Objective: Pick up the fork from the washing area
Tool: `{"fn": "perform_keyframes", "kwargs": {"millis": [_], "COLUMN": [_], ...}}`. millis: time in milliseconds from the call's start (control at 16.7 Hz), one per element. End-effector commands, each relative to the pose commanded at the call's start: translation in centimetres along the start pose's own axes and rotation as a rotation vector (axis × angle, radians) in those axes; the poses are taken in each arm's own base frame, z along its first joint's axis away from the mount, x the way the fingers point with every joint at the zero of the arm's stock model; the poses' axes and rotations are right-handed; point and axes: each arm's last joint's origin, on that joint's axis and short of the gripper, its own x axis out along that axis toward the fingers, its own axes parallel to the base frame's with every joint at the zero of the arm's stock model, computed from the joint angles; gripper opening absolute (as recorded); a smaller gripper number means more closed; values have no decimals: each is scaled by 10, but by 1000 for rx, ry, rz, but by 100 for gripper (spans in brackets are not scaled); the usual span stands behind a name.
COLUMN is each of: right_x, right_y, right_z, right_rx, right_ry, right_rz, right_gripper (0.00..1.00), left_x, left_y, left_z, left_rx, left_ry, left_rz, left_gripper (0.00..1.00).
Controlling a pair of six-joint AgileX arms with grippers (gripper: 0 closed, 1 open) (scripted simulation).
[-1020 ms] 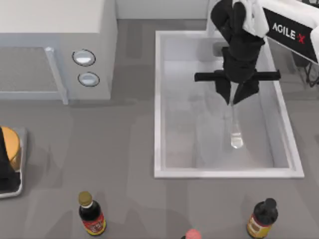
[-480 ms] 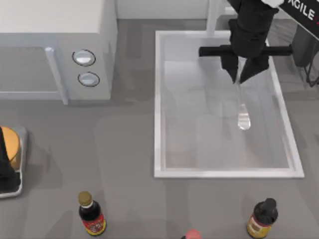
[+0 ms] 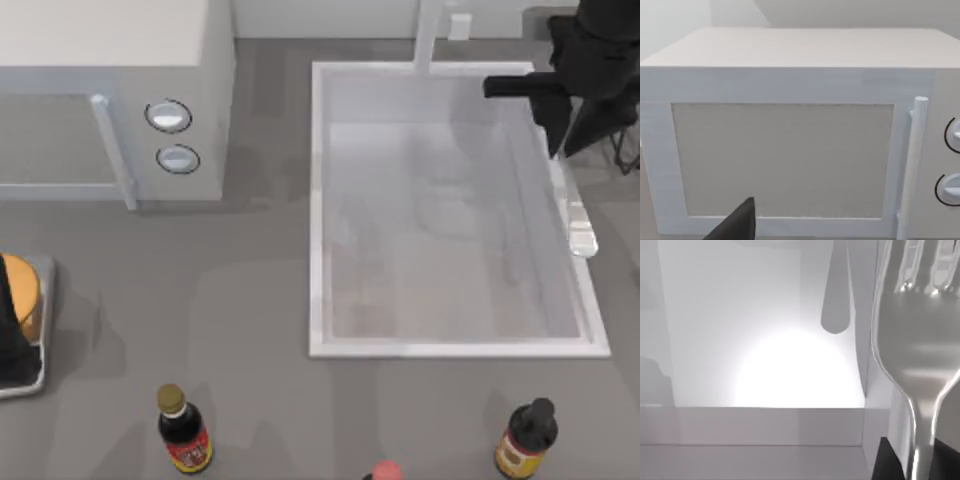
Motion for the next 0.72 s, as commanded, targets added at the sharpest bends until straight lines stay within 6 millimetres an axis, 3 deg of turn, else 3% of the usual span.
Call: {"fn": "perform_keyframes", "kwargs": {"millis": [360, 540, 720], "right_x": [-34, -42, -44], "right_y": [-82, -105, -113], "right_z": [-85, -121, -135], "right_rx": [3, 4, 5], "right_ry": [48, 45, 43], "right_rz": [-4, 0, 1], "right_gripper": [0, 0, 0], "left_x": [0, 0, 0], "left_y": [0, 0, 0], "left_z": [0, 0, 0], "left_rx": [0, 0, 0], "left_ry": [0, 0, 0], "left_rz": [0, 0, 0], "left_gripper": [100, 100, 100]}}
